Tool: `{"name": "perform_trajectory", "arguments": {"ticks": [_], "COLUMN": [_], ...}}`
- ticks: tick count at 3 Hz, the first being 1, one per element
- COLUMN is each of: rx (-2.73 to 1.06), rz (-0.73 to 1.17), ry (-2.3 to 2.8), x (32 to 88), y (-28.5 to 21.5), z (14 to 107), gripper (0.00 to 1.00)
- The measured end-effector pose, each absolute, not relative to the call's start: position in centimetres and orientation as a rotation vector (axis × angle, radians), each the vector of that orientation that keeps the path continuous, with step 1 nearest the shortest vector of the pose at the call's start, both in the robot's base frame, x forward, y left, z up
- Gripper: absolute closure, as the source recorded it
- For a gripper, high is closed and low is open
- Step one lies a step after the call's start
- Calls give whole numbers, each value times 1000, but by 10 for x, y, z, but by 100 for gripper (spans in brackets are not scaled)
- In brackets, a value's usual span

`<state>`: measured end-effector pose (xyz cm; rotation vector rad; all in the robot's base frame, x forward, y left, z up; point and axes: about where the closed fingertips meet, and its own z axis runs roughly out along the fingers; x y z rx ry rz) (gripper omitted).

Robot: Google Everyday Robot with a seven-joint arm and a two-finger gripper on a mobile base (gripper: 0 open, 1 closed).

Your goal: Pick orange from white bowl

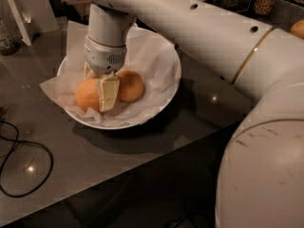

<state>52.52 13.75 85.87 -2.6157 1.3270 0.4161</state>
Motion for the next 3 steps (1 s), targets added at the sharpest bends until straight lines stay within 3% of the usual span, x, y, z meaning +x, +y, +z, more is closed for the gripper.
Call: {"name": "perform_trajectory", "arguments": {"ticks": [1,2,3], "rx": [-2616,-2616,-2616], "rz": [416,416,416], "ry": [1327,1327,1327], "x": [525,525,525], "y": [137,137,137], "z": [859,859,859], "gripper": [12,0,1]}}
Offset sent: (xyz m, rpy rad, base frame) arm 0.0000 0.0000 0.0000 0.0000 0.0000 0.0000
